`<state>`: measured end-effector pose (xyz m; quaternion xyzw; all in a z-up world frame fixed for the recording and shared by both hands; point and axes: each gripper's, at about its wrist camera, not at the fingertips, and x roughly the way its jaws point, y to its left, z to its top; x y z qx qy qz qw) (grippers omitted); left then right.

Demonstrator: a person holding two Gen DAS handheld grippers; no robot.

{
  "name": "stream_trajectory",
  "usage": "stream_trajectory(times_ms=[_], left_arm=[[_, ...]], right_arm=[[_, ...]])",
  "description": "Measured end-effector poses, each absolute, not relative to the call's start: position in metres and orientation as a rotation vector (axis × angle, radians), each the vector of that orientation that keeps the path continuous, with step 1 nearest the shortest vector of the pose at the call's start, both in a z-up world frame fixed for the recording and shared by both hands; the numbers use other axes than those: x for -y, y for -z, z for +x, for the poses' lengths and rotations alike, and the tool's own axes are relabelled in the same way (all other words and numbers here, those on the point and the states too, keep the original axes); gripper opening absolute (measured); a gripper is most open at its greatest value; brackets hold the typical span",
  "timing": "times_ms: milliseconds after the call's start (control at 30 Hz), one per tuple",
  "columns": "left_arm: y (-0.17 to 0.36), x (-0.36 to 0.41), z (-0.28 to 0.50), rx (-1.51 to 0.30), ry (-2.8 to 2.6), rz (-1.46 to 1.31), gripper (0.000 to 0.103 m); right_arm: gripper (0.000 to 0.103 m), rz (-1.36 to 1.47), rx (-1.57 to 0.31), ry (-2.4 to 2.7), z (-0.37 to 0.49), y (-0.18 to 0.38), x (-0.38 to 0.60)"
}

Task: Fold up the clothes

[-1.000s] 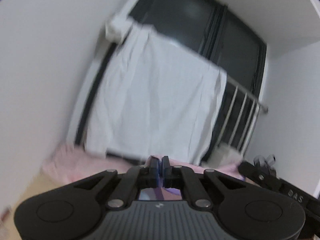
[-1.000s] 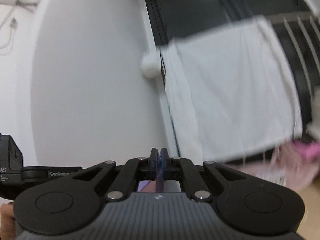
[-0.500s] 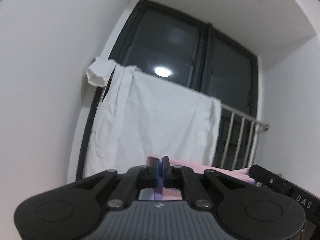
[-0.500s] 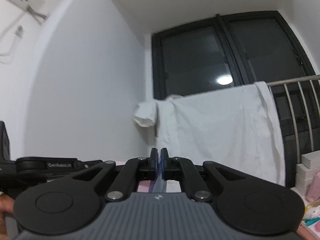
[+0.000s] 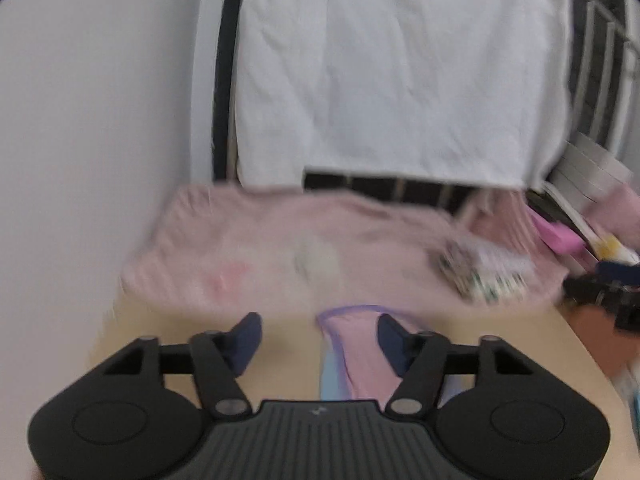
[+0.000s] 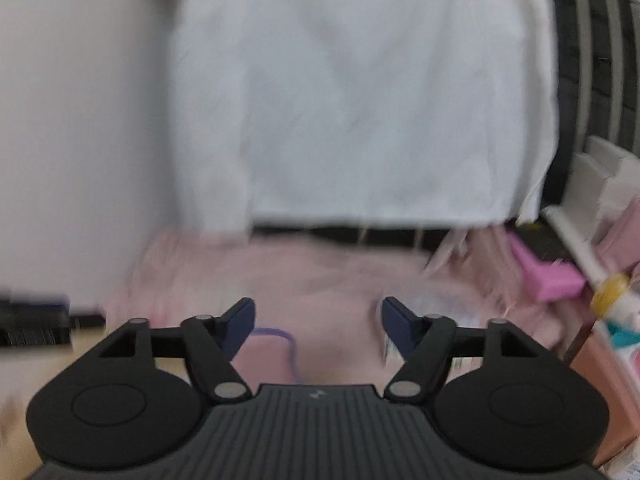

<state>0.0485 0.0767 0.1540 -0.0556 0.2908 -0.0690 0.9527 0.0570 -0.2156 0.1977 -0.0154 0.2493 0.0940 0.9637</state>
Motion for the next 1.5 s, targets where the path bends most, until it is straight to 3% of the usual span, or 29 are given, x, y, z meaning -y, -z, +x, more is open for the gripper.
stream_trajectory(times_ms=[167, 433, 467, 533, 700, 933, 967, 1033, 1100, 1133, 1167, 1267, 1400, 1500], left_arm=[[-0.076, -0.093, -0.069, -0.599, 0.287, -0.142, 0.066], [-0.047, -0.097, -0.110, -0.612, 0.451, -0.328, 0.062], [-0.043, -0.097, -0.115, -0.613, 0.472, -0.351, 0.061], [-0.036, -0.098, -0.124, -0.616, 0.507, -0.393, 0.056], [-0.031, -0.075, -0.114, -0.651, 0.465, -0.329, 0.052], [-0.016, -0.051, -0.091, -0.720, 0.414, -0.315, 0.052], [-0.015, -0.049, -0.090, -0.718, 0.428, -0.323, 0.051], [-0.018, -0.043, -0.089, -0.708, 0.450, -0.314, 0.050], [-0.015, -0.040, -0.085, -0.731, 0.448, -0.297, 0.038], [-0.013, -0.039, -0.082, -0.745, 0.445, -0.293, 0.020], [-0.010, -0.040, -0.079, -0.767, 0.439, -0.313, 0.011], [-0.004, -0.047, -0.077, -0.777, 0.455, -0.361, 0.003], [-0.009, -0.055, -0.079, -0.745, 0.477, -0.413, 0.000], [-0.025, -0.072, -0.076, -0.681, 0.506, -0.538, 0.000]], right_arm=[[0.075, -0.040, -0.598, -0.357, -0.038, -0.096, 0.226], [0.070, -0.227, -0.334, -0.708, -0.171, -0.051, 0.177], [0.065, -0.261, -0.338, -0.711, -0.172, -0.046, 0.168], [0.032, -0.312, -0.379, -0.706, -0.166, -0.036, 0.153], [0.008, -0.328, -0.450, -0.655, -0.162, -0.015, 0.144], [0.012, -0.064, -0.475, -0.409, -0.177, -0.015, 0.189], [0.017, -0.042, -0.469, -0.387, -0.183, -0.017, 0.194], [0.040, -0.035, -0.433, -0.438, -0.190, -0.024, 0.191], [0.047, -0.062, -0.407, -0.503, -0.189, -0.031, 0.180], [0.047, -0.088, -0.409, -0.529, -0.183, -0.032, 0.171], [0.046, -0.107, -0.431, -0.539, -0.174, -0.028, 0.164], [0.037, -0.141, -0.521, -0.541, -0.148, -0.011, 0.146], [0.008, -0.021, -0.575, -0.519, -0.133, -0.007, 0.156], [0.005, 0.139, -0.535, -0.541, -0.137, -0.025, 0.179]])
